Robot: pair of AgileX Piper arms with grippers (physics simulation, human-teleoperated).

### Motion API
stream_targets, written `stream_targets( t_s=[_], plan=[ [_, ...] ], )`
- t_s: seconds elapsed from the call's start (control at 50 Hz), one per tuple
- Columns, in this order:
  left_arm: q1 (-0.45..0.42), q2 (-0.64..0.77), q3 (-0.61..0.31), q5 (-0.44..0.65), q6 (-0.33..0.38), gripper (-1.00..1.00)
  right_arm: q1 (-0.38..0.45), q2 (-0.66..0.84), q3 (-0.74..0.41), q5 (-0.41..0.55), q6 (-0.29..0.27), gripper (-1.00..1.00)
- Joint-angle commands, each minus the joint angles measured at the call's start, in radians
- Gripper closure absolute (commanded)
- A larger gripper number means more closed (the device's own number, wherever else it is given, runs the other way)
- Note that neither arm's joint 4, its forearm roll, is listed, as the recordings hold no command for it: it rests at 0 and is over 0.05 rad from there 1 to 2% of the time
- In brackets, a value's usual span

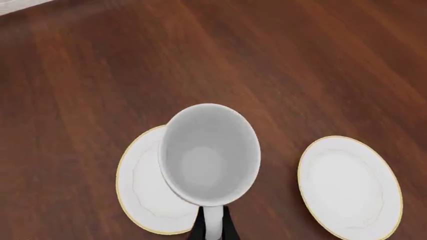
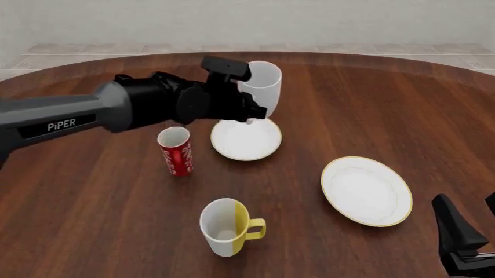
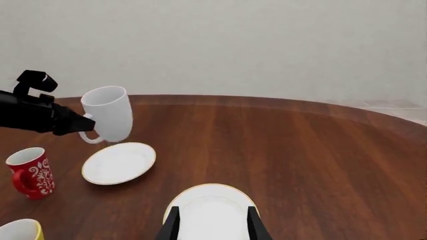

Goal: Put the white mug on the left plate.

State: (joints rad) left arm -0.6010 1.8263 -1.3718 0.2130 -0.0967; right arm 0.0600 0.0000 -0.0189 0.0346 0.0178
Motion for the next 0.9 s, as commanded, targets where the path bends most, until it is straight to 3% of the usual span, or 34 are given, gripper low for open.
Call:
stream_targets(
  t_s=[0.02,0.38,0.54,0.9],
  plan=[
    [0.042,0.053,-0.071,0.034,0.006,1.00,-0.006,0.000,0.003,-0.002,0.002,-1.00],
    [0.059,0.107,-0.125,0.062,-0.059,1.00,-0.014,0.000,0.011,-0.004,0.006,-1.00],
    [0.034,0.139,-0.150,0.076,-0.121,1.00,-0.017,0.000,0.013,-0.002,0.004,-1.00],
    [0.059,0.175,-0.180,0.084,-0.102,1.00,-0.023,0.000,0.013,0.000,0.006,-1.00]
  ],
)
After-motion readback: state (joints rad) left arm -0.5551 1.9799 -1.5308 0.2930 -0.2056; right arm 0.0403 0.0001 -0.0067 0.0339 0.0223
